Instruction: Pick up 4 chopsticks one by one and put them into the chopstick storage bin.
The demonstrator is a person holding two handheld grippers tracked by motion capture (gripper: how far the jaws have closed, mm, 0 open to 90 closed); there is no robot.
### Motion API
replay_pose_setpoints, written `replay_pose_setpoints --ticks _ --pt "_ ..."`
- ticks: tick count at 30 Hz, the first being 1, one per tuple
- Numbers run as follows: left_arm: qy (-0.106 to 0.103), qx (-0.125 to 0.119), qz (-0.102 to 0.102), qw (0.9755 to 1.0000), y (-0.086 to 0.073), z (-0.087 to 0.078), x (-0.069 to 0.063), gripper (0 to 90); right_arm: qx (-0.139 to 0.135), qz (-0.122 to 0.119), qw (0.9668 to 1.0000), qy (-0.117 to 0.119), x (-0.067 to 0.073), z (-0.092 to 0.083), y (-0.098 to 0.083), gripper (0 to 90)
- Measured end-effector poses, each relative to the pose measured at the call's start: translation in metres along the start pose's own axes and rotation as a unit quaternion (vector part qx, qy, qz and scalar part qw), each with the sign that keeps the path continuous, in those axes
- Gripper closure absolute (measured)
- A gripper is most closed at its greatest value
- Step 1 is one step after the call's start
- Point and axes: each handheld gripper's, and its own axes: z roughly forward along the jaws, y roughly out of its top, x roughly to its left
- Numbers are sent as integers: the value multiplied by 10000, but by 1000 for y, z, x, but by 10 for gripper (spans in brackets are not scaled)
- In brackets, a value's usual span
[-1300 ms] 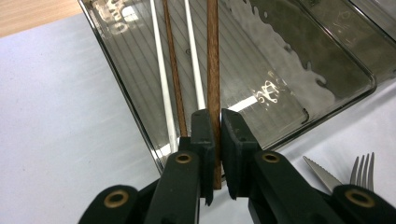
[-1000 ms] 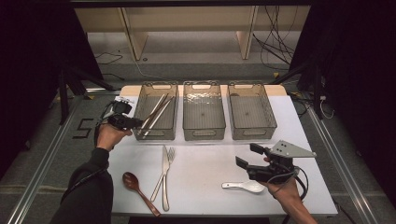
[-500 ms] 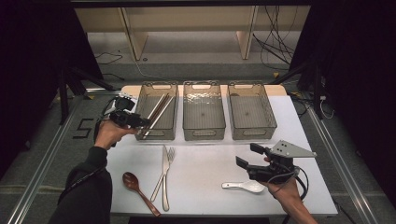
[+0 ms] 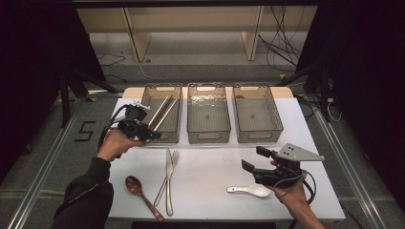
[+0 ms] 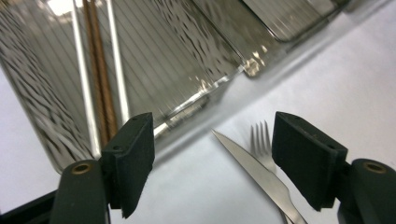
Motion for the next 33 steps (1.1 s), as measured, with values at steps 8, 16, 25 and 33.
replay_pose_setpoints --ticks 8,16,25,33 --pt "-140 90 161 9997 -14 -4 -16 268 6 -7 10000 6 0 0 0 268" --pt "-372 194 697 9967 -30 -13 -26 249 9 -2 10000 1 1 0 0 268" --pt "-516 420 1075 9920 -54 -12 -32 218 15 -4 10000 19 2 1 1 268" --pt "-548 576 1389 9871 -64 -11 -39 216 16 -16 10000 15 2 1 1 268"
